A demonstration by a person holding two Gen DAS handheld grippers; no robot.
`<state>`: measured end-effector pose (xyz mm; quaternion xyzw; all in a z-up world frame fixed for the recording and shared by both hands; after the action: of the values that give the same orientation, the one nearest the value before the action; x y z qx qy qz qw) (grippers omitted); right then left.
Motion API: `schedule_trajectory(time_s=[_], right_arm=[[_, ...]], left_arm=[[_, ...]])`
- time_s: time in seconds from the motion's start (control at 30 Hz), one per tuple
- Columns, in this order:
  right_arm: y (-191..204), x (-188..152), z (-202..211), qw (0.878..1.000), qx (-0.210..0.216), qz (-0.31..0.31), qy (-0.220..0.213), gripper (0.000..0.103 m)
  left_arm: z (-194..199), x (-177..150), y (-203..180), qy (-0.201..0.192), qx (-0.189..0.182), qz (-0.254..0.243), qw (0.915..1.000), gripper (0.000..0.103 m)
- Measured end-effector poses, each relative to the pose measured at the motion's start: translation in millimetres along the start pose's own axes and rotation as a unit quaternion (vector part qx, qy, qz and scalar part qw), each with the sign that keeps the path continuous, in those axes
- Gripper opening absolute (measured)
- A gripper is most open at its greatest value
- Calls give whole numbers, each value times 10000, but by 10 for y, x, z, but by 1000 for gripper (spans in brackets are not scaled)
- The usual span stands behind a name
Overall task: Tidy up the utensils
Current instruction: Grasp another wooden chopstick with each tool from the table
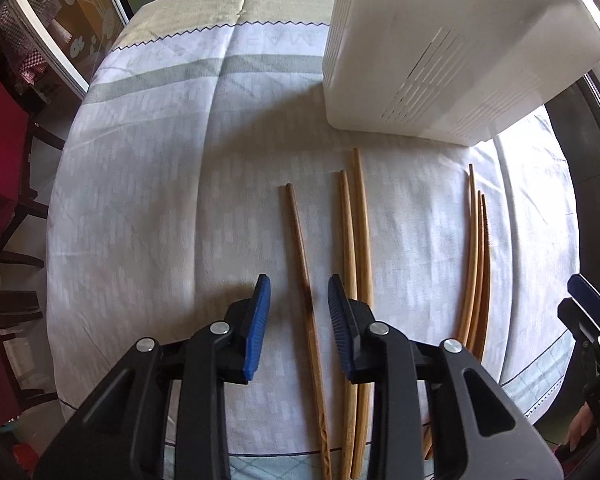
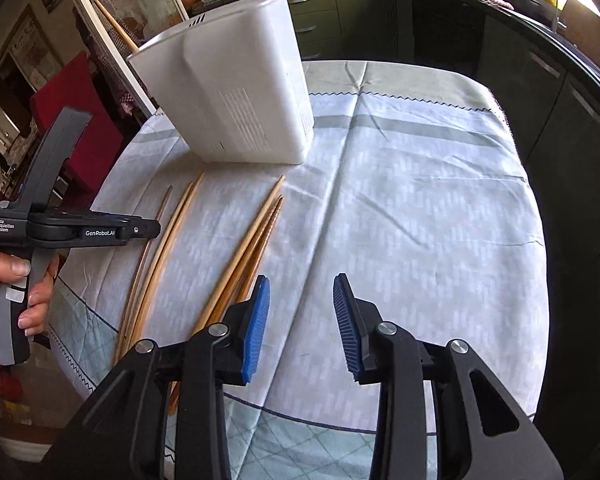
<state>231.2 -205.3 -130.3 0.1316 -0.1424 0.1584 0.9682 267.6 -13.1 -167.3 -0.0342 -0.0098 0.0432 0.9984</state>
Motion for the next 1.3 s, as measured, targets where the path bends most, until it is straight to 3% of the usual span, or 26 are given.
schedule_trajectory(time_s=[0.2, 0.3, 0.43, 0.57, 0.93, 1.03, 1.17, 1.3], right_arm=[[77, 124, -120, 9999, -31, 3, 157, 34], [117, 169, -189, 9993, 7, 16, 364, 33], [190, 245, -384, 9974, 148, -31, 703, 24], [286, 293, -518, 9958, 124, -6, 906, 23], [447, 339, -771, 9904, -329, 89, 1337, 16], [511, 415, -815, 9894, -502, 124, 1356, 16], [558, 481, -864, 9880, -722, 160, 1355, 8], [590, 492, -833, 9916, -509, 50, 1186, 7]], left_arm=[[-50, 7, -6, -4, 250, -67, 9997, 8], [-55, 17, 7, -15, 282, -117, 9995, 7], [-52, 26, 116, -47, 296, -131, 9995, 7], [-43, 27, 156, -69, 321, -169, 9993, 7], [-45, 4, 166, -141, 365, -327, 9987, 7], [-35, 1, 137, -156, 404, -341, 9985, 7], [-25, 39, 98, -146, 423, -337, 9984, 7], [4, 53, 91, -136, 294, -289, 9991, 6]])
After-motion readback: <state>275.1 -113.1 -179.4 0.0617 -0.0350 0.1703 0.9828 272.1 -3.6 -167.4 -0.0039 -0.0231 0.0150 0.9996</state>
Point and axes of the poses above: each gripper's, at about its wrist camera, not at the fingertips, and z roughly against the way its jaws point, y to its left, x to its top, the point moved 3 cm from there along -z, roughly the way its jaws point, and after that the axes turned 9 degrees about y, right-handed, at the moved point
